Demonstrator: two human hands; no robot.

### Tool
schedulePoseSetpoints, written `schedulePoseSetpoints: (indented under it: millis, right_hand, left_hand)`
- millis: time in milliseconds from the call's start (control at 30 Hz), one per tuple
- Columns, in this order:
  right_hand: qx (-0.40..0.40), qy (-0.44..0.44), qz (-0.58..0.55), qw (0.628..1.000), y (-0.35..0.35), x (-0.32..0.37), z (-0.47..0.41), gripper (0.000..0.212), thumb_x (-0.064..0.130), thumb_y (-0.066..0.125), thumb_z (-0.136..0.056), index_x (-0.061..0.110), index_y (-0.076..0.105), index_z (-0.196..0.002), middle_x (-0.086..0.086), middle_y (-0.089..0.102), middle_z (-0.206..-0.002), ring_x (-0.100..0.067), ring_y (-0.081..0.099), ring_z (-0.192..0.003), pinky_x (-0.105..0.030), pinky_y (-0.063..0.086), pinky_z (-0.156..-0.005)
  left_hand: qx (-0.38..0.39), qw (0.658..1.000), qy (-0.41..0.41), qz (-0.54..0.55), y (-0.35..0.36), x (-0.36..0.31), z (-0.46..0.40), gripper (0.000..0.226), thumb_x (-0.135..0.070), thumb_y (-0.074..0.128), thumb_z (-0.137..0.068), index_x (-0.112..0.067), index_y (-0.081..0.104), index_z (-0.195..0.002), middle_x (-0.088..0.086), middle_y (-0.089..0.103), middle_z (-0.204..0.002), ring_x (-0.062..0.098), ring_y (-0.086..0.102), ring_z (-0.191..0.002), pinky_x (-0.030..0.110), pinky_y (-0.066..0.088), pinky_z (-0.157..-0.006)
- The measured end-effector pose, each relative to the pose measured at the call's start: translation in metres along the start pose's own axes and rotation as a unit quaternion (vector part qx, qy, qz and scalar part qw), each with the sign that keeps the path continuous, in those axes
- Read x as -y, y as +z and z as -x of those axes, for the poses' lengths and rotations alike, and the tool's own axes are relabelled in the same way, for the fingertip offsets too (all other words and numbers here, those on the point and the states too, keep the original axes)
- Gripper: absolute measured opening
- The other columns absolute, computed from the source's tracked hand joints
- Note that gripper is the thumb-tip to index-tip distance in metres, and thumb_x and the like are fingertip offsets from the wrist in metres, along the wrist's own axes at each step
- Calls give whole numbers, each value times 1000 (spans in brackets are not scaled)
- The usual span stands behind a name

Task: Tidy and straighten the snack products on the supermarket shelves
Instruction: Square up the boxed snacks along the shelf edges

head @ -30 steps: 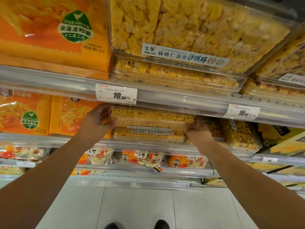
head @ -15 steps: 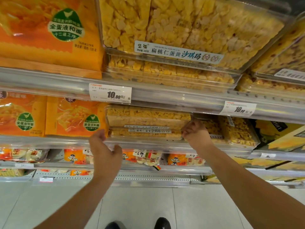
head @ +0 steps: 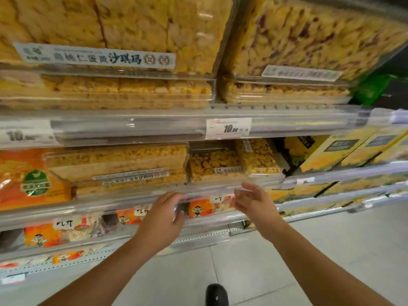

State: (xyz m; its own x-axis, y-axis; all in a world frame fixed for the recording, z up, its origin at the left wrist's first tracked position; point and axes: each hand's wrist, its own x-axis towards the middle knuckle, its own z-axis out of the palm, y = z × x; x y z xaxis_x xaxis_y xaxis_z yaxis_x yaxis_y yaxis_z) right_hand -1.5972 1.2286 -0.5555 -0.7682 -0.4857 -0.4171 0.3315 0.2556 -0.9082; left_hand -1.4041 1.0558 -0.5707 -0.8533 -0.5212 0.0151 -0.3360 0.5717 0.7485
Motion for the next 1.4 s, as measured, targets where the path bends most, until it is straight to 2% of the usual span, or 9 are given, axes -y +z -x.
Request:
schedulePoseSetpoints:
  millis: [200, 367, 533, 733, 867, 1033, 1233, 1333, 1400]
  right_hand:
    - [42, 79, -192, 977, -66, 11, -27, 66, 25, 85, -70, 10, 46, -120, -19, 63, -91, -32, 65, -84, -41, 59, -76]
    - [53, 87, -198, 975, -90, 34, -50, 84, 52, 77, -70, 32, 34, -139, -21, 63, -119, -32, 72, -93, -38, 60, -71]
    - [64, 94, -163, 980, -97, 47, -66, 53, 39, 70, -86, 24, 43, -129, -25, 61, -121, -35, 68, -100, -49, 58, -82]
    - [91, 86, -163, 979, -106, 48, -75, 36, 17, 68, -88, 13, 50, -119, -23, 62, -116, -35, 70, -91, -42, 60, -77]
    - [104, 100, -149, 978, -118, 45, -77, 38, 17, 67, -89, 11, 52, -124, -24, 61, -116, -35, 68, -90, -37, 58, -70]
    - [114, 112, -84, 984, -141, 44, -83, 27, 24, 60, -92, 16, 58, -117, -18, 68, -98, -27, 65, -75, -39, 59, -67]
    - [27, 111, -104, 988, -151, 44, -92, 32, 49, 64, -86, 25, 59, -107, -10, 72, -98, -29, 74, -85, -41, 59, -63]
    - [32, 101, -120, 987, -149, 48, -94, 36, 31, 75, -82, 20, 54, -109, -12, 70, -104, -27, 74, -79, -44, 58, -61]
    - [48, 103, -120, 986, -151, 53, -94, 41, 20, 76, -82, 14, 52, -115, -15, 69, -108, -29, 74, -82, -46, 58, -64]
  left_hand:
    - [33, 993, -67, 87, 58, -63, -41, 37, -18, 60, -93, -36, 53, -124, -27, 56, -115, -8, 56, -103, 16, 46, -83]
    - [26, 983, -108, 143, 100, -103, -70, 61, -25, 64, -91, -47, 36, -140, -25, 48, -128, -3, 52, -112, 18, 46, -80]
    - [25, 975, -130, 176, 119, -128, -80, 81, -29, 66, -90, -74, 12, -130, -22, 38, -130, 5, 50, -119, 23, 50, -79]
    - [0, 980, -127, 154, 129, -140, -82, 79, -25, 67, -90, -66, 15, -133, -32, 34, -125, 3, 49, -117, 39, 54, -93]
    - [13, 981, -114, 158, 130, -142, -74, 72, -25, 66, -90, -62, 22, -134, -26, 40, -123, -7, 52, -108, 21, 57, -72]
    - [20, 972, -123, 198, 124, -145, -68, 85, -28, 68, -89, -66, 13, -141, -20, 37, -141, 1, 50, -119, 36, 54, -93]
    - [25, 982, -101, 155, 120, -147, -65, 81, -33, 64, -89, -83, 11, -125, -26, 28, -149, -6, 48, -115, 26, 53, -82]
    - [24, 982, -108, 155, 118, -143, -64, 77, -32, 64, -90, -76, 17, -132, -23, 32, -149, -5, 47, -116, 18, 55, -71]
    - [9, 982, -113, 151, 112, -139, -65, 73, -31, 65, -89, -66, 23, -138, -20, 37, -146, -3, 49, -117, 25, 56, -83]
